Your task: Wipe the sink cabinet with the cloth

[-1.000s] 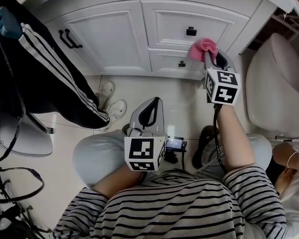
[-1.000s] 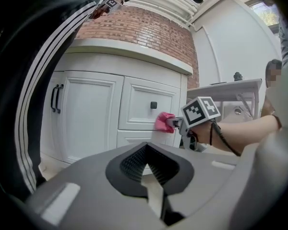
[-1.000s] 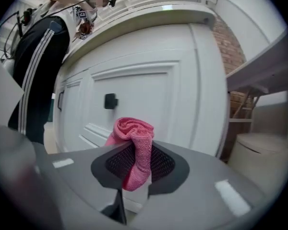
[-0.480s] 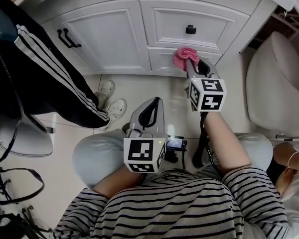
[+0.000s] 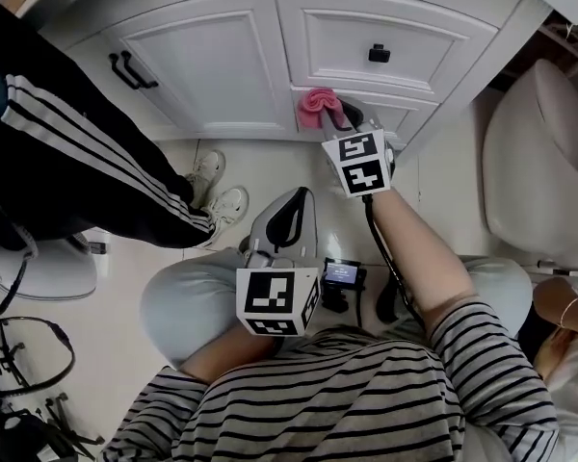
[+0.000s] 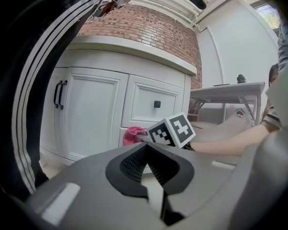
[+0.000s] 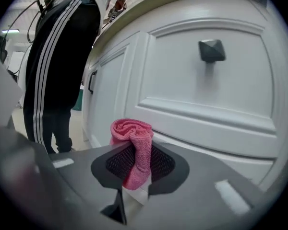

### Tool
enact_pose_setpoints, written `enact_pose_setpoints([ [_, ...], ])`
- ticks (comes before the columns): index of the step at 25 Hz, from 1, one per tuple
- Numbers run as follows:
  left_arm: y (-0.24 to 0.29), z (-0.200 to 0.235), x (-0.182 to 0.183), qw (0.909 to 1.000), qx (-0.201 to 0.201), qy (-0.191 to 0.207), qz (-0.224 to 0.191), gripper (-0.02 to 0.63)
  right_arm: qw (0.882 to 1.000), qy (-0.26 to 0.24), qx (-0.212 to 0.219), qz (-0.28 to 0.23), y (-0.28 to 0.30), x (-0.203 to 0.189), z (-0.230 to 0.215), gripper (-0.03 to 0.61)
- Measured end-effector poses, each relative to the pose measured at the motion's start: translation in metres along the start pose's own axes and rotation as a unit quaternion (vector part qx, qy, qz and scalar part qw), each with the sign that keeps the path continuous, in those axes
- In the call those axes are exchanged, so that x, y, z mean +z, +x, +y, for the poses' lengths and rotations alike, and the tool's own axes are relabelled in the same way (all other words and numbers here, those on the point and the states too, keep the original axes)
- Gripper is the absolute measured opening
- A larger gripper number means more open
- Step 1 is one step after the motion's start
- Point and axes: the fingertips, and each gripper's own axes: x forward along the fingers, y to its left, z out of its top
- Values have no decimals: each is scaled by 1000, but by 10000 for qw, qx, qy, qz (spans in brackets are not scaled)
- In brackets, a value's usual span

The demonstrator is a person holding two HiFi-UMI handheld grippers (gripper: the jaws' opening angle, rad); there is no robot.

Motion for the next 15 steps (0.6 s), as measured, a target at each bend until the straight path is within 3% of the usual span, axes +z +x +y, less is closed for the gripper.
enact_pose_setpoints([
  [8, 2, -13, -2, 9999, -102, 16, 55, -5, 9922, 461, -1128, 279, -70, -35, -100, 81],
  [15, 0, -18, -1, 10000, -90, 29, 24, -5, 9621, 1208, -2370, 593, -123, -77, -172, 81],
])
